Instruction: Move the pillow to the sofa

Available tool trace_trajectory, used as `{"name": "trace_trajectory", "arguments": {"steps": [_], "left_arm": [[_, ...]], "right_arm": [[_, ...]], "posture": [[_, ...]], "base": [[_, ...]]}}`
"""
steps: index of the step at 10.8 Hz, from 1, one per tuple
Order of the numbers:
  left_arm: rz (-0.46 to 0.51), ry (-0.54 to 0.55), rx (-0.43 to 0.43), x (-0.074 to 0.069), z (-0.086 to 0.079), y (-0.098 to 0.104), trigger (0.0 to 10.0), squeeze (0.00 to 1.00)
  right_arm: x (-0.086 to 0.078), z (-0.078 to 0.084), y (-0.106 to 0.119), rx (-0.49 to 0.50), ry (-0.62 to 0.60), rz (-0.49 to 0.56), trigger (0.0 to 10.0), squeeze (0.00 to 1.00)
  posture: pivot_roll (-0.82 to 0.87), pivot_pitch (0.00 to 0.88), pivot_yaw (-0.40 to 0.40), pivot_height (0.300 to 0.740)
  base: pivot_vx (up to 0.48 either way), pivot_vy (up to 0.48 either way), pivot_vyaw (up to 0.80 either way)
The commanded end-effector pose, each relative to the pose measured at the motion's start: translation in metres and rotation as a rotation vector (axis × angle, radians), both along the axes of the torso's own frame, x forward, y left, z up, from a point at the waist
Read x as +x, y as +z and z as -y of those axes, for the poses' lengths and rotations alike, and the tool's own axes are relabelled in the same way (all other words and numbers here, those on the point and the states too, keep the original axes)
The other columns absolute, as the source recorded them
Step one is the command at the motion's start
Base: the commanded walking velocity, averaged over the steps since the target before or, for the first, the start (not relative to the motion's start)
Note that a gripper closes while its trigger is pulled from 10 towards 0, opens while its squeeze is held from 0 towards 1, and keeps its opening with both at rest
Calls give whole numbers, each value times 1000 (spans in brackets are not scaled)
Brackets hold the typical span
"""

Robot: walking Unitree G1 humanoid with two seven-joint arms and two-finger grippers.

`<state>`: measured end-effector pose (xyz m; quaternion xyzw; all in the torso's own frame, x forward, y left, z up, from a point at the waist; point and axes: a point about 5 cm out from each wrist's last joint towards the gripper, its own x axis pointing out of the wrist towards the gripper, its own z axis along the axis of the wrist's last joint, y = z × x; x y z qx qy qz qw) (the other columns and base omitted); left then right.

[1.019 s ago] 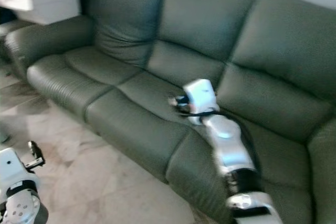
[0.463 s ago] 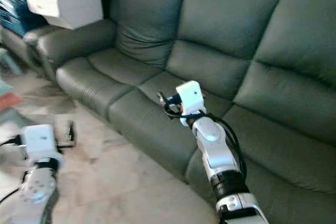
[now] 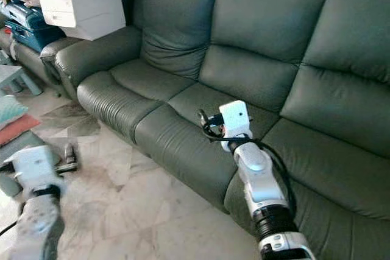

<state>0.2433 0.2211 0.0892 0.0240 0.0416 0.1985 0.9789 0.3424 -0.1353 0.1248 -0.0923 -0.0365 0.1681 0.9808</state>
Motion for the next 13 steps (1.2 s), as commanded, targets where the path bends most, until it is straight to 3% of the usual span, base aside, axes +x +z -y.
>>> {"name": "trace_trajectory", "arguments": {"steps": [1,5,7,13], "left_arm": [[-17,1,19,-6,-4,-3,10000,0],[-1,36,25,-6,-7,-1,10000,0],[28,105,36,-6,-17,5,10000,0],[13,125,54,-12,-22,4,10000,0]], "right_arm": [[4,-16,10,2,57,35,10000,0],[2,-17,8,4,51,33,10000,0],[3,-18,10,11,57,37,10000,0],[-1,-22,7,14,74,36,10000,0]], "posture": [[-116,0,62,740],[-124,5,68,740],[-122,8,68,740],[-125,28,72,740]], "base": [[0,0,800],[0,0,800],[0,0,800],[0,0,800]]}}
